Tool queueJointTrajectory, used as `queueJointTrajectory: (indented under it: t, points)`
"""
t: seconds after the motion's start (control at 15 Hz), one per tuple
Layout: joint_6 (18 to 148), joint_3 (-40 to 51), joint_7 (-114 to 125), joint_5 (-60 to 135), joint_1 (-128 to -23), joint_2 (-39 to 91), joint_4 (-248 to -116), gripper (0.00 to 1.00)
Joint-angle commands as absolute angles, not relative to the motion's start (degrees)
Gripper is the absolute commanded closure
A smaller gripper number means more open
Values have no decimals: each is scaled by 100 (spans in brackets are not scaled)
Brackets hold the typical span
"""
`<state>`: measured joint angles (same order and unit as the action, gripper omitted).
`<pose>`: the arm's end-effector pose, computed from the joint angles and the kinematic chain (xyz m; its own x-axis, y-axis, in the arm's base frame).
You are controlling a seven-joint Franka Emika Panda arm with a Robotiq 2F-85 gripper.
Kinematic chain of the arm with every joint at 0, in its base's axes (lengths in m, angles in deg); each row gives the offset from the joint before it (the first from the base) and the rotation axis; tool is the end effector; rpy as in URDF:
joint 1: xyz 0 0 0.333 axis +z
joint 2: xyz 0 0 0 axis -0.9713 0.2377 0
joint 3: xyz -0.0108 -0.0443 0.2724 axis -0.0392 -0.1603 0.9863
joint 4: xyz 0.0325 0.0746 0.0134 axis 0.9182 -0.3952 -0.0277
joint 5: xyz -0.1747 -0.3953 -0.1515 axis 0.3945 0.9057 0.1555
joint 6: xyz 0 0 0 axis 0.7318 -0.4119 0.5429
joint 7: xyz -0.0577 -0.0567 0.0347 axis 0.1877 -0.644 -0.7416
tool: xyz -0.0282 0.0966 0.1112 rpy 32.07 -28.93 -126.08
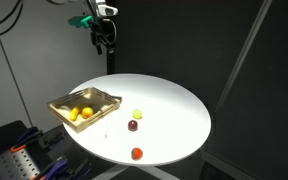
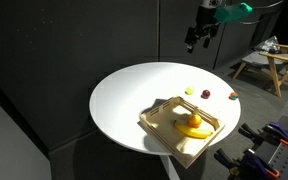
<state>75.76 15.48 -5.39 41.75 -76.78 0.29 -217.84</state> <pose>0.5778 0.0448 0.3361 0.9811 -0.1066 0.1618 -0.1205 -0.9896 0.0791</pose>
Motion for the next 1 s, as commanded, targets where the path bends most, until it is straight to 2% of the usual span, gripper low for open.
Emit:
queueJointTrajectory:
  t: [0.0, 0.93]
  points:
    - [7539, 1409, -648, 4465, -7727, 401, -21494, 0]
    - [7664, 946, -268, 4213, -7734, 1336, -21521, 0]
